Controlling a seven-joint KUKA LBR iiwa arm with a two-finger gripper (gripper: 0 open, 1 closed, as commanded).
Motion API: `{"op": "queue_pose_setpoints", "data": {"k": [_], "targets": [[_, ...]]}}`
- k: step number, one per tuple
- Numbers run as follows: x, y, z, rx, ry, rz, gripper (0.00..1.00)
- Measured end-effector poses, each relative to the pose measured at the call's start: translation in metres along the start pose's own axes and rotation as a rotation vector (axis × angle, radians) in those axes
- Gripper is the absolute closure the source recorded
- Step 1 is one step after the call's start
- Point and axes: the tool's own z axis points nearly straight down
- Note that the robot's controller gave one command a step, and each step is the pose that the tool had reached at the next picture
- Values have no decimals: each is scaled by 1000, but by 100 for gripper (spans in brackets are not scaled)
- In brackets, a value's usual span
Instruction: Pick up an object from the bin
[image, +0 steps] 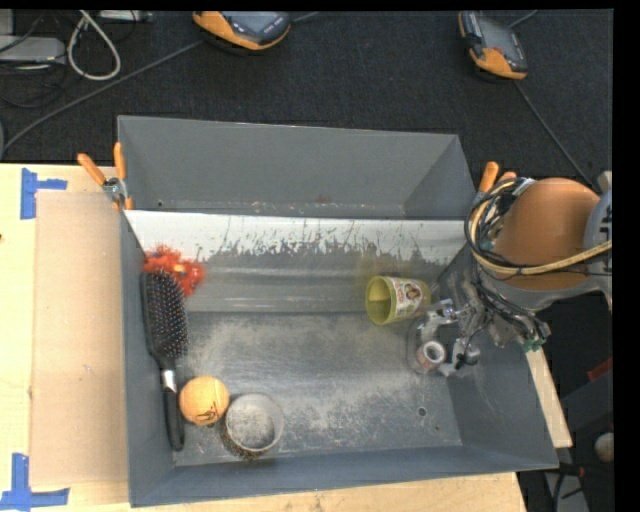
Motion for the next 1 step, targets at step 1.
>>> {"op": "queue_pose_setpoints", "data": {"k": [1], "targets": [[0,0,-3,-1,-1,1,100]]}}
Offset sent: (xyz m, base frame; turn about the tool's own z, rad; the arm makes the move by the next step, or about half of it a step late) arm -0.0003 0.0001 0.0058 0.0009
